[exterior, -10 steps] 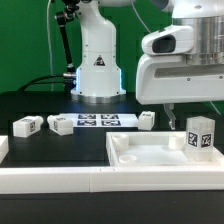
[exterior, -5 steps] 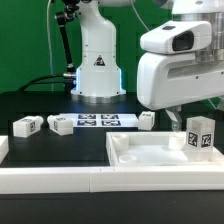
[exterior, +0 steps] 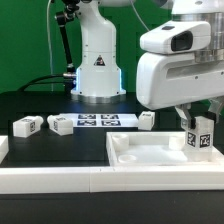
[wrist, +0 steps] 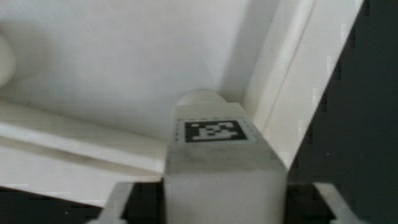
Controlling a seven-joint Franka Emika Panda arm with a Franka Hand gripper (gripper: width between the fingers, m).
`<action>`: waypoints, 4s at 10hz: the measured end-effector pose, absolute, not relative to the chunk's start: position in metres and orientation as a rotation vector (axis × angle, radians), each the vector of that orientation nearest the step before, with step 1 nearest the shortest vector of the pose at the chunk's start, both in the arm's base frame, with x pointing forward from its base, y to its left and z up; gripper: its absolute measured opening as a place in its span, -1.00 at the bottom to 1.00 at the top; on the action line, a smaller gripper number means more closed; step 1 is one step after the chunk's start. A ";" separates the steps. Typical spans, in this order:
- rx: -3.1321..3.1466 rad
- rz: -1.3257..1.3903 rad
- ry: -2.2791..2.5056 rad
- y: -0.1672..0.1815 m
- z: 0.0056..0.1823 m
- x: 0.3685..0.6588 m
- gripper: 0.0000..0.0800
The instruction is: Assemble square table
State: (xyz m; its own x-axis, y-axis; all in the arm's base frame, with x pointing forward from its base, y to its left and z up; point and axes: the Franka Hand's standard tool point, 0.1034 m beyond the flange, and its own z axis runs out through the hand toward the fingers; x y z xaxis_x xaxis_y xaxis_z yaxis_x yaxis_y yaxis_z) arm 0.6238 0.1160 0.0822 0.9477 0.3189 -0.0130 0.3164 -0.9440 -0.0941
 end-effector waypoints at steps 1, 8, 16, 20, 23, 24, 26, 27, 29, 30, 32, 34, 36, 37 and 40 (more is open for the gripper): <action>-3.018 0.045 -0.447 0.116 0.082 0.624 -0.28; -2.992 0.036 0.509 0.116 0.082 0.625 -0.27; -2.881 0.060 1.053 0.096 0.082 0.625 0.15; -2.933 0.046 0.884 0.109 0.095 0.625 0.60; -2.969 0.008 0.716 0.112 0.101 0.619 0.62; -2.970 0.010 0.712 0.112 0.100 0.619 0.62; -2.970 0.011 0.712 0.112 0.099 0.619 0.62; -2.970 0.011 0.712 0.112 0.099 0.619 0.62; -2.971 0.011 0.712 0.112 0.099 0.619 0.62; -2.988 0.015 0.656 0.114 0.099 0.618 0.62; -2.997 0.026 0.608 0.120 0.097 0.610 0.62; -3.013 0.055 0.549 0.121 0.095 0.590 0.62; -3.012 0.059 0.553 0.119 0.095 0.586 0.62; -3.013 0.062 0.553 0.119 0.095 0.585 0.62; -3.005 0.043 0.561 0.112 0.096 0.582 0.62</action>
Offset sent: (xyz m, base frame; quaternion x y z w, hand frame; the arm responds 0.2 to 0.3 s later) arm -0.0125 0.0000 -0.0017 0.0076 0.0139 0.2718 0.9622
